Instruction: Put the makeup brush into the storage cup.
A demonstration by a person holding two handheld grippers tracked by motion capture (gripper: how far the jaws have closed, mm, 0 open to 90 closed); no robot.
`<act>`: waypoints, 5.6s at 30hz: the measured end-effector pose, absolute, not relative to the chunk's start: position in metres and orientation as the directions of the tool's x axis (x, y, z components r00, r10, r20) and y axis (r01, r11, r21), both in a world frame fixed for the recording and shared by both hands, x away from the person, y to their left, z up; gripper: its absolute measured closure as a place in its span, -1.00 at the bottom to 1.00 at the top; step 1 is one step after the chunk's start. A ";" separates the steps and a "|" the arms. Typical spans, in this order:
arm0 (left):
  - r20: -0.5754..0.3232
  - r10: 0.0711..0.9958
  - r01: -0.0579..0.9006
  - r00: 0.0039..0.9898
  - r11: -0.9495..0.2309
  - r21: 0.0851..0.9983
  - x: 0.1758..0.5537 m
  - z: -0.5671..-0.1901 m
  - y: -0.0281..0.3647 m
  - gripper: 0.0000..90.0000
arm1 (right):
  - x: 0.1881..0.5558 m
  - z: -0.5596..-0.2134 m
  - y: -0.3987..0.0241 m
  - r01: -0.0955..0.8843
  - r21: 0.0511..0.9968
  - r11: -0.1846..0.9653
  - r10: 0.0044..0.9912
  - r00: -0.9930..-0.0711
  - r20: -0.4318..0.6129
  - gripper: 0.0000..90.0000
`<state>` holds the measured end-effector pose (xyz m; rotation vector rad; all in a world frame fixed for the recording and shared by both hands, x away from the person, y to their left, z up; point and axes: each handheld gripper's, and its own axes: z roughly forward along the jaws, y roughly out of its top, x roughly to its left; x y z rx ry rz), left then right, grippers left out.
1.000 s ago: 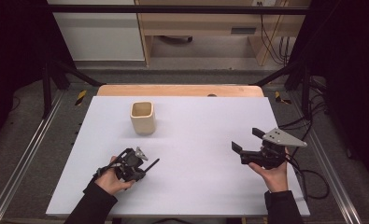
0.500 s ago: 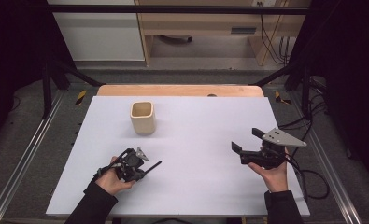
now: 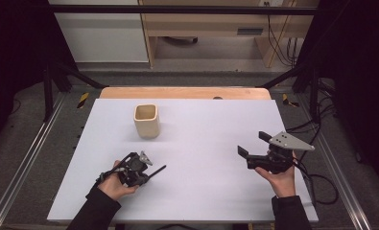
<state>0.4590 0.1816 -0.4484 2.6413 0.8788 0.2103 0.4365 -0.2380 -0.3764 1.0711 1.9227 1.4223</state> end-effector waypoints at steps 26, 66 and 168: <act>0.001 0.592 0.501 0.806 -0.683 0.532 0.449 -0.417 0.193 0.86 | 0.437 -0.378 -0.236 0.288 0.945 0.156 0.824 -0.565 0.036 -0.84; -0.037 0.519 0.416 0.854 -0.638 0.648 0.459 -0.388 0.181 0.87 | 0.450 -0.371 -0.191 0.277 0.922 0.270 0.766 -0.642 -0.031 -0.82; -0.051 0.332 0.309 0.942 -0.798 0.518 0.464 -0.382 0.115 0.86 | 0.430 -0.384 -0.097 0.124 0.646 0.753 0.403 -0.863 -0.304 -0.53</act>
